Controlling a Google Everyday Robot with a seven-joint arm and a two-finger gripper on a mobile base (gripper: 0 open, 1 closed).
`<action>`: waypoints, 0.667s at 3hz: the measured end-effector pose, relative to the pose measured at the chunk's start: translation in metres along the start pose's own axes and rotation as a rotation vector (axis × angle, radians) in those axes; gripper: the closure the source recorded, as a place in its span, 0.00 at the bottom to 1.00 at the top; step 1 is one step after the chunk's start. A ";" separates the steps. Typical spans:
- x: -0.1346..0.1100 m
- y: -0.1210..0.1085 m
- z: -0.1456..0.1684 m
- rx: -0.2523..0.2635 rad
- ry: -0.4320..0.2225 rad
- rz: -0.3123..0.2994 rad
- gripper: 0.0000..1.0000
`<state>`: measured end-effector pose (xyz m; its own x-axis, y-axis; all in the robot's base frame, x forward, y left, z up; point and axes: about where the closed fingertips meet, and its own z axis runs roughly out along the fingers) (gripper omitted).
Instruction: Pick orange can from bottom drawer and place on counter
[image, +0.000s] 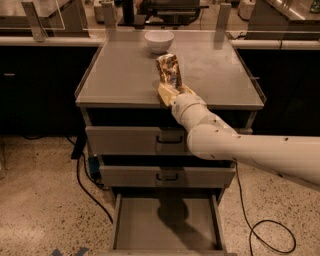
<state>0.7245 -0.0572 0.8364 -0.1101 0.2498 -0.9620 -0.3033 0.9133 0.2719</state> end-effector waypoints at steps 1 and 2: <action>0.000 0.000 0.000 0.000 0.000 0.000 0.12; 0.000 0.000 0.000 0.000 0.000 0.000 0.00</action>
Offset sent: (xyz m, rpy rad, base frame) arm 0.0000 0.0000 0.0000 0.0000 0.0000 0.0000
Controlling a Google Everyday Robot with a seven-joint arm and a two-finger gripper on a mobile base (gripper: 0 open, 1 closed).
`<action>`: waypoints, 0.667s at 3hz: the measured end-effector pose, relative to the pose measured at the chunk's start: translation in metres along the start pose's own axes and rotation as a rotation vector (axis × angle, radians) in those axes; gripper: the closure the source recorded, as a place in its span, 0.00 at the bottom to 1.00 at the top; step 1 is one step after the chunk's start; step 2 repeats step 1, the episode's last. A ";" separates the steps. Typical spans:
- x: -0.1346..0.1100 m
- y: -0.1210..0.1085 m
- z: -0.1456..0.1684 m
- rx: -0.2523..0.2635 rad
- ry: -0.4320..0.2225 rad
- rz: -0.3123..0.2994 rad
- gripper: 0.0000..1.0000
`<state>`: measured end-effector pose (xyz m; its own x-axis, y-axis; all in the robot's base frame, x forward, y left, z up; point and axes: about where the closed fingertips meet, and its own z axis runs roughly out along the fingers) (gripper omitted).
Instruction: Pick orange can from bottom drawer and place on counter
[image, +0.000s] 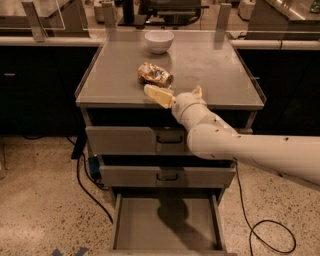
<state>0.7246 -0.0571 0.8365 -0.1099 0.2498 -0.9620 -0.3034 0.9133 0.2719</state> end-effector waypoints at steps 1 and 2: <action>0.000 0.000 0.000 0.000 0.000 0.000 0.00; 0.000 0.000 0.000 0.000 0.000 0.000 0.00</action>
Offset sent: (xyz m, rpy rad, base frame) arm 0.0000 0.0000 0.0000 0.0000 0.0000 0.0000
